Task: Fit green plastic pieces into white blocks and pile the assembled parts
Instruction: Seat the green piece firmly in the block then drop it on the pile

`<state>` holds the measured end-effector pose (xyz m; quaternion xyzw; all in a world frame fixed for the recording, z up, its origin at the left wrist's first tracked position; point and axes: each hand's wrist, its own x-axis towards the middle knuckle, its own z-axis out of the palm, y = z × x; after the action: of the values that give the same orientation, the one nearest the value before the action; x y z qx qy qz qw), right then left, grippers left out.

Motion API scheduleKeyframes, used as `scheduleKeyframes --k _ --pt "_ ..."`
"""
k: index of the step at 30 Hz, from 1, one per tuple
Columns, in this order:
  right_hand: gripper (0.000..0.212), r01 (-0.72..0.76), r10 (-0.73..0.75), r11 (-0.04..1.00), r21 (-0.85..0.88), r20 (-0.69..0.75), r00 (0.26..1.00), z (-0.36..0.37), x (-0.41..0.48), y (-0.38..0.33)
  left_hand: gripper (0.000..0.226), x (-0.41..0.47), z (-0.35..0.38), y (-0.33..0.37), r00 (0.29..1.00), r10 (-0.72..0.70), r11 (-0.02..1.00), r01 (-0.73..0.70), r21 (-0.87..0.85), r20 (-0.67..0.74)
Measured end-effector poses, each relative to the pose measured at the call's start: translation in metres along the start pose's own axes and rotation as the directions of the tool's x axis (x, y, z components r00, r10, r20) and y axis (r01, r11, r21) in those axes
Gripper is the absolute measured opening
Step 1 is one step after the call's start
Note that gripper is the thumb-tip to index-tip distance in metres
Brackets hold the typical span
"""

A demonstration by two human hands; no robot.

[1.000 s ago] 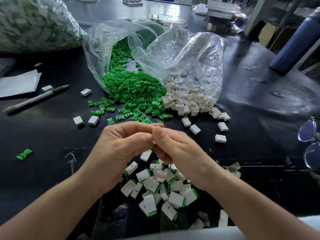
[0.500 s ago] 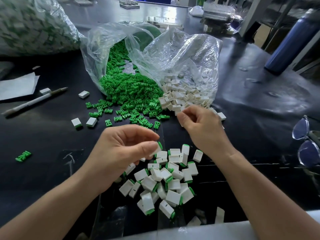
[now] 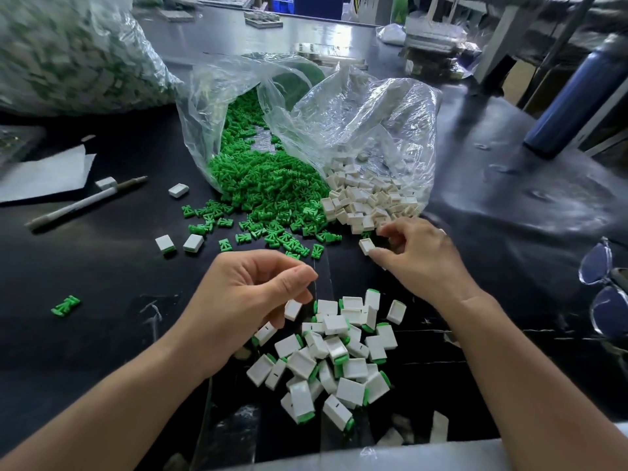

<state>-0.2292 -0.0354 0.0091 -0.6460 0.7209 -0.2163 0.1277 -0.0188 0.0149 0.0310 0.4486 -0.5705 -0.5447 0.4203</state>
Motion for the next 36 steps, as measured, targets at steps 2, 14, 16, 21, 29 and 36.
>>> scheduleKeyframes --k 2,14,16,21,29,36 --pt "0.041 -0.020 0.023 0.999 -0.046 0.064 0.998 -0.001 0.000 0.001 0.031 0.001 0.000 0.000 1.000 -0.007 1.000 0.007 -0.015 -0.010" --pt "0.028 0.313 -0.308 0.906 0.287 -0.062 0.949 -0.002 -0.017 -0.021 0.026 0.007 0.004 -0.009 0.994 -0.066 0.998 0.065 -0.015 -0.084" --pt "0.031 0.439 -0.437 0.849 0.296 -0.077 0.896 0.002 -0.026 -0.031 0.032 0.009 0.005 -0.010 0.994 -0.066 0.998 0.066 -0.009 -0.088" --pt "0.020 0.605 -0.620 0.723 0.333 -0.074 0.781 0.012 -0.038 -0.041 0.034 0.010 0.005 -0.011 0.998 -0.054 0.998 0.054 -0.009 -0.029" --pt "0.016 0.431 -0.439 0.848 0.308 -0.048 0.897 0.012 -0.021 -0.031 0.013 0.011 0.004 -0.014 0.995 -0.080 0.995 0.076 -0.071 -0.055" --pt "0.041 0.384 -0.374 0.923 -0.031 0.168 0.912 0.034 -0.006 -0.028 0.008 0.010 0.006 -0.012 0.995 -0.082 0.992 0.076 -0.102 -0.049"
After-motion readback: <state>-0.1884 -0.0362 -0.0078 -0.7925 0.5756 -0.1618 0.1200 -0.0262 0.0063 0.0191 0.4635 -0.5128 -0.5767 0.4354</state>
